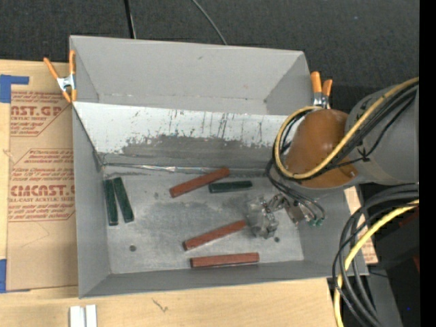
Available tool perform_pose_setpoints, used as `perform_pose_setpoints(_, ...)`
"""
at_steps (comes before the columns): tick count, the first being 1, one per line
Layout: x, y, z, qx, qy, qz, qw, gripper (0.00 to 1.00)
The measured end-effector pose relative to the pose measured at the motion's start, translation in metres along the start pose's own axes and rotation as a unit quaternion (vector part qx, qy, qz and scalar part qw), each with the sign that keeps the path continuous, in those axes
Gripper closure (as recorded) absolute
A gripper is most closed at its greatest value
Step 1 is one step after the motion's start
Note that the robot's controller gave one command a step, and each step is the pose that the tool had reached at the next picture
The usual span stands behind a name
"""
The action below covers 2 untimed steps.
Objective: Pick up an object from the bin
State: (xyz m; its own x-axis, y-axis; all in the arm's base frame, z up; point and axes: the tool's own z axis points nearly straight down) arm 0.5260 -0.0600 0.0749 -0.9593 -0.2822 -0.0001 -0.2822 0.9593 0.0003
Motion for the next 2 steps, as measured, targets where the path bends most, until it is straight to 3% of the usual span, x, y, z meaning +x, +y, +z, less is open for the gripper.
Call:
perform_pose_setpoints(1, -0.0003, 0.0004, -0.0001, 0.0, -0.0002, 0.0, 1.0, 0.0)
perform_pose_setpoints(2, -0.0003, 0.0004, -0.0001, 0.0, -0.0002, 0.0, 1.0, 0.0)
